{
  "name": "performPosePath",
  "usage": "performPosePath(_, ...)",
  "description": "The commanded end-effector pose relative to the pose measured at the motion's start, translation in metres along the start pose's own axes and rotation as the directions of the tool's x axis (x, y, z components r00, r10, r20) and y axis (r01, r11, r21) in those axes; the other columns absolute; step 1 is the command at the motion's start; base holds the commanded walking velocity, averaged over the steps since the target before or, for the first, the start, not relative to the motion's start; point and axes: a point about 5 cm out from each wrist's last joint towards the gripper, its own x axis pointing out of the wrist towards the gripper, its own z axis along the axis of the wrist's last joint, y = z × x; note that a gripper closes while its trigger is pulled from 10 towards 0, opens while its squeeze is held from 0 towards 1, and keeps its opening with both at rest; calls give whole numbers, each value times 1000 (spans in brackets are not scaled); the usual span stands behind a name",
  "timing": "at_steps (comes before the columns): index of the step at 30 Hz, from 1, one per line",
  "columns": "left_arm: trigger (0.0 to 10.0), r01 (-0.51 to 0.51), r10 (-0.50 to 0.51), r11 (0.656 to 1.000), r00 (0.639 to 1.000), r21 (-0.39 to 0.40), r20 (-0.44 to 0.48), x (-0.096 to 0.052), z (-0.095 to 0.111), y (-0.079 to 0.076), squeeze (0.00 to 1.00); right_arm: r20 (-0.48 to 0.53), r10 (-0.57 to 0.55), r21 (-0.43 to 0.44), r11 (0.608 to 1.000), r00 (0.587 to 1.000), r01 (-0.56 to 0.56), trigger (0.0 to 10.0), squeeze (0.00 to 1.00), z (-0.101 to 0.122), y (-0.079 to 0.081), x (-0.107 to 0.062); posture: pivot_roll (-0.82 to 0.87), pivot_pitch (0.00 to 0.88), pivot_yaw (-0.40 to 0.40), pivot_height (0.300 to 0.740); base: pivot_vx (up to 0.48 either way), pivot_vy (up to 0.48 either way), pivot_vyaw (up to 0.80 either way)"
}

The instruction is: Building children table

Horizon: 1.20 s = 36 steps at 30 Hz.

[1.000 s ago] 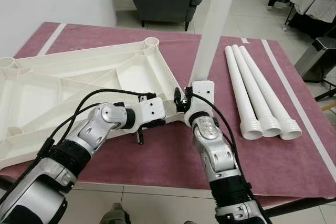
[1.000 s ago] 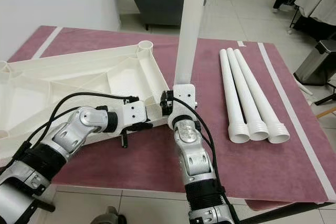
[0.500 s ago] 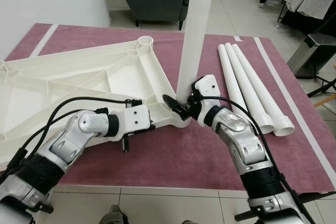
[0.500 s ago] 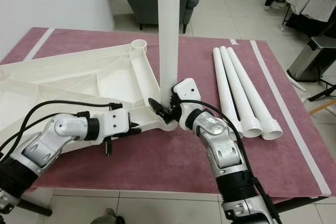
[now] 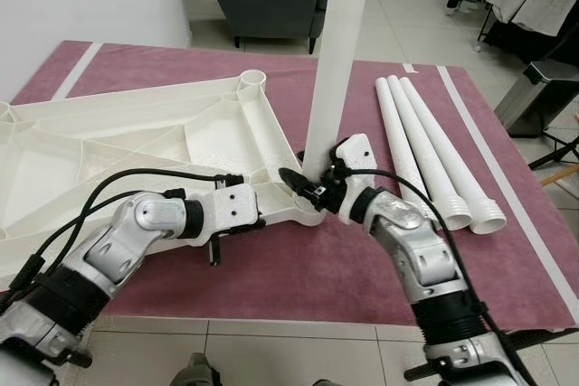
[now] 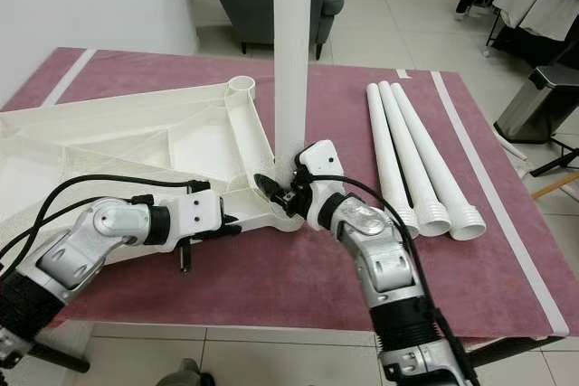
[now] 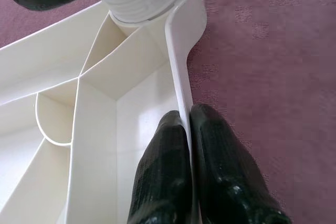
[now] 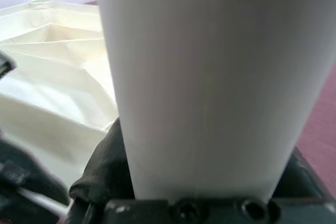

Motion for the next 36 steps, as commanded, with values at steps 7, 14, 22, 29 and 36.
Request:
performPosePath(7,0,49,-77,987,980,152,182,26,58,13,0,-148,-410,-11,911,900,413,0,0,-22,-13,9,133,39,18,740,0,0,0)
performPosePath(14,0,-10,-13,992,984,127,180,42,66,27,0,-183,-604,-5,790,776,613,0,0,-28,-7,10,125,37,29,740,0,0,0)
performPosePath(22,0,-10,-10,993,986,120,166,43,62,27,0,-78,-563,24,824,823,566,10000,0,-15,6,16,126,32,25,740,0,0,0)
performPosePath(29,0,57,-80,987,985,152,154,32,53,14,0,65,-333,1,943,941,334,10000,0,10,7,17,127,32,20,740,0,0,0)
performPosePath(36,0,172,-195,958,978,230,79,10,33,-12,0,9,118,-112,987,993,-116,10000,0,14,-2,-8,138,42,11,740,0,0,0)
